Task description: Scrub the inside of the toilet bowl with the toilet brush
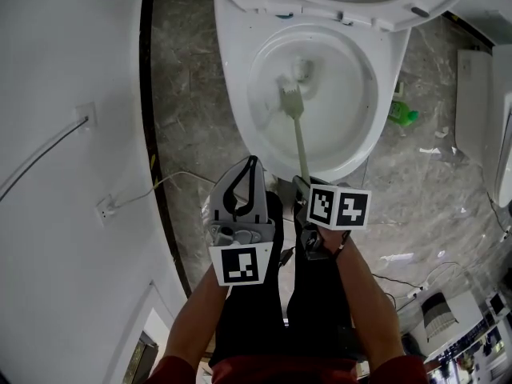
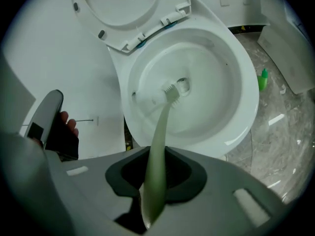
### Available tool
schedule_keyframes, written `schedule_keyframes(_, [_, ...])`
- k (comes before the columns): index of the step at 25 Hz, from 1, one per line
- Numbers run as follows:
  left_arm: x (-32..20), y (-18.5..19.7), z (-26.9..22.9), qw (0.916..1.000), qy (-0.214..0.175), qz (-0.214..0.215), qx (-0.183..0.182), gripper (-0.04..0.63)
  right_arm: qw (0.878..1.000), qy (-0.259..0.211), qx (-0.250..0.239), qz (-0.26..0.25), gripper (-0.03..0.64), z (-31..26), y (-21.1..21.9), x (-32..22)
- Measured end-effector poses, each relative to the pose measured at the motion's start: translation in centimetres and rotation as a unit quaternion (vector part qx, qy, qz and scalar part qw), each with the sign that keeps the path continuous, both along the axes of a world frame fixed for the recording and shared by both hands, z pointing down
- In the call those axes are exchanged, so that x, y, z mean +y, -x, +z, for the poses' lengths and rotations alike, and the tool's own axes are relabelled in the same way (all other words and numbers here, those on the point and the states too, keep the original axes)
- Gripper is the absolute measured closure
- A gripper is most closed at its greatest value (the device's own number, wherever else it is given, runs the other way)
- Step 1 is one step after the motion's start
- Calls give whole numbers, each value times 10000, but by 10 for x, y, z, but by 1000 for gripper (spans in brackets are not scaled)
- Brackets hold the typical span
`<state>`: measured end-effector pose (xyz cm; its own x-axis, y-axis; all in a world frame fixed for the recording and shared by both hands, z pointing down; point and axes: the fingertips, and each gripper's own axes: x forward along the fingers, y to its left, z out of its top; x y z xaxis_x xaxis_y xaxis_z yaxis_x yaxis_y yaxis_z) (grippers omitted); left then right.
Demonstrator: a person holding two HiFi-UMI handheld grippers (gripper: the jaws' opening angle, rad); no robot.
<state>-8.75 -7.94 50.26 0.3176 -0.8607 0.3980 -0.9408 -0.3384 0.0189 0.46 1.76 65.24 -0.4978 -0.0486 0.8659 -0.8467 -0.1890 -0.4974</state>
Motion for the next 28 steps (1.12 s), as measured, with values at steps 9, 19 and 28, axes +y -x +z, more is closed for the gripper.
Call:
schedule_keyframes(9, [-1, 1, 1, 10000, -20, -48, -18, 591, 9949, -190, 701, -696, 534, 41, -17, -78])
schedule_keyframes(19, [1, 11, 4, 9999, 4, -144, -43, 591, 9937, 251, 797, -743, 520, 74, -20, -127])
schedule_keyframes(28, [-1, 10, -2, 9999, -32, -99, -63, 591, 9966, -353, 296, -677, 515, 15, -13, -116])
